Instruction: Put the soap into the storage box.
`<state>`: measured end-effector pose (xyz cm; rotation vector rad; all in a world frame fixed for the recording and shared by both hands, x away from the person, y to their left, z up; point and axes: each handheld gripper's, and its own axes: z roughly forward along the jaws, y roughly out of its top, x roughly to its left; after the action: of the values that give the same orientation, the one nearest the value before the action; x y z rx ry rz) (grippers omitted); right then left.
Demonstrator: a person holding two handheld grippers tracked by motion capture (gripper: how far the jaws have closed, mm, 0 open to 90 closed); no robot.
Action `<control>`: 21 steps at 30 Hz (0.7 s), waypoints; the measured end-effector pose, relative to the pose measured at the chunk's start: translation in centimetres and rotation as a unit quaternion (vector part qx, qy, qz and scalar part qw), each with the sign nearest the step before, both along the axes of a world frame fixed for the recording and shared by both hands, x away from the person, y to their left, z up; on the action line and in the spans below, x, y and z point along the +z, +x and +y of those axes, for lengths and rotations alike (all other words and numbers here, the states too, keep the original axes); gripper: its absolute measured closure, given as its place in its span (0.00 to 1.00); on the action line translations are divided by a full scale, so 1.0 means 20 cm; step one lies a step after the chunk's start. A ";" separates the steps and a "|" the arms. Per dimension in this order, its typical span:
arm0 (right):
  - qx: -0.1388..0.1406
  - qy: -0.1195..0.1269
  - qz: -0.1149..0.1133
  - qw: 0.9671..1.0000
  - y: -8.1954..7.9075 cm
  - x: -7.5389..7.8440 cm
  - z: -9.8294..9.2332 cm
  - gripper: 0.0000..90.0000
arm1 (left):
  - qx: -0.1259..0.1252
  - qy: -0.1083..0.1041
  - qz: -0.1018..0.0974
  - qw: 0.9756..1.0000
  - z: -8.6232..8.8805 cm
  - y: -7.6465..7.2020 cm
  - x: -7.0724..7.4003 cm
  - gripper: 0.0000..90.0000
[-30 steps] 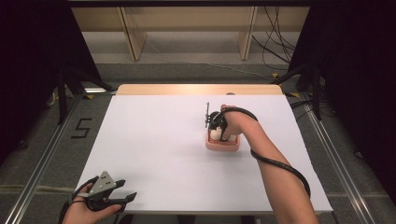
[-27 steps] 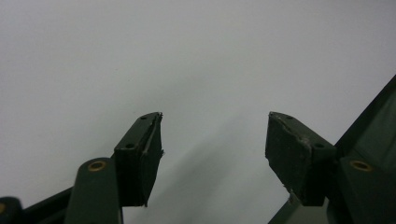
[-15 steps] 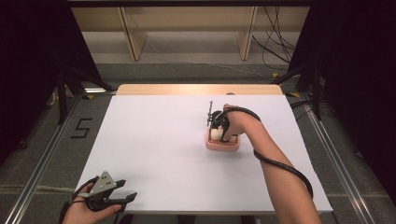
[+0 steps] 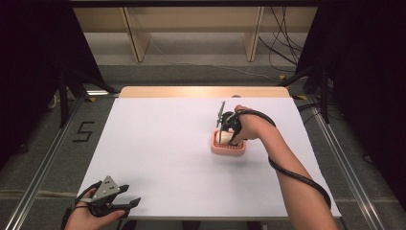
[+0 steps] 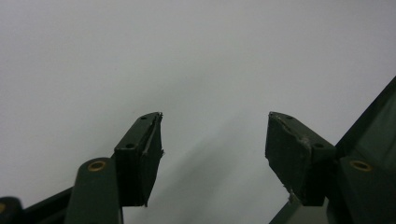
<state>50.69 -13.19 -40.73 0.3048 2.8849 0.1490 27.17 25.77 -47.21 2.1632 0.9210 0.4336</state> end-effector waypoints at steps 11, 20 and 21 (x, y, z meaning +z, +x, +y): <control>-0.041 0.039 -0.024 0.998 -0.11 0.05 -0.12 0.43 | 0.002 -0.006 0.000 1.000 -0.01 -0.01 0.00 0.40; -0.067 0.073 -0.025 0.995 -0.21 0.06 -0.21 0.55 | 0.016 -0.009 0.002 1.000 -0.01 -0.01 -0.01 0.40; -0.071 0.076 -0.026 0.994 -0.22 0.06 -0.22 0.56 | 0.017 -0.009 0.002 1.000 -0.01 -0.01 -0.01 0.40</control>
<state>46.35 -17.56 -39.52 0.5238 2.7939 0.3474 27.04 25.54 -47.41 2.1368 0.9607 0.4358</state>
